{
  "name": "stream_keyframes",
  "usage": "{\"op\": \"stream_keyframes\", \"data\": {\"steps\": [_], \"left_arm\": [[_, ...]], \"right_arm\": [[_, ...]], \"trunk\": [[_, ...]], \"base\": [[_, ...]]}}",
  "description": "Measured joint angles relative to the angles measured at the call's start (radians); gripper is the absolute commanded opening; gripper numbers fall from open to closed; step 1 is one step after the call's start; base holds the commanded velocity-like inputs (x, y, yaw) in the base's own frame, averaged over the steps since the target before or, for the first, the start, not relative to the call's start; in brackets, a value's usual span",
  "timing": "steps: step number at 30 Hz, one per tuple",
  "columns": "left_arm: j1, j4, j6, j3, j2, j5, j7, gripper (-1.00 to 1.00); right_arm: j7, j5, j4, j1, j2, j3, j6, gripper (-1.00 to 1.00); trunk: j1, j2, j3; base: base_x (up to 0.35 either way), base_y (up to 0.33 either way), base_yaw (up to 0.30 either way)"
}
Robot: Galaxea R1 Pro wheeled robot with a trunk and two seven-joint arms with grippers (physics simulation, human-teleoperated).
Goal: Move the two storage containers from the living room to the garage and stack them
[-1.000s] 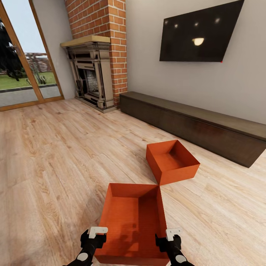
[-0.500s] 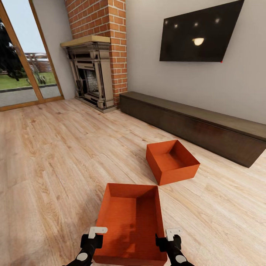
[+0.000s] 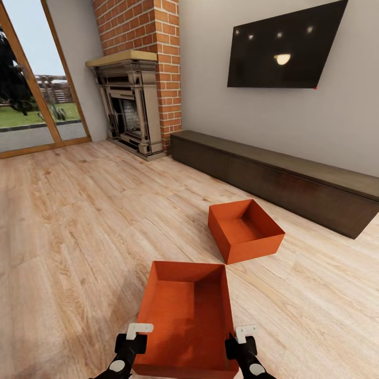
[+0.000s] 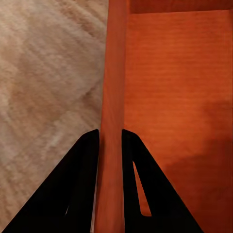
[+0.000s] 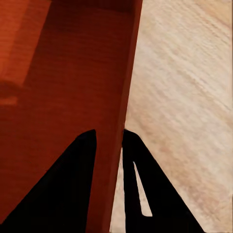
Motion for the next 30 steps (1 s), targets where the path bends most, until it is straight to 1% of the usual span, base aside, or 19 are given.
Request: {"op": "stream_keyframes", "data": {"steps": [23, 30], "left_arm": [[0.000, 0.000, -0.003, -0.005, 0.001, 0.007, -0.001, -1.00], [0.000, -0.001, -0.003, -0.002, 0.001, 0.004, -0.001, -1.00]], "right_arm": [[0.000, -0.001, 0.000, 0.000, 0.000, 0.002, -0.001, -1.00], [0.000, -0.002, -0.001, -0.001, 0.000, 0.004, -0.001, -1.00]], "trunk": [[0.000, 0.000, 0.000], [0.000, 0.000, 0.000]], "base": [[0.000, 0.000, 0.000], [0.000, 0.000, 0.000]]}}
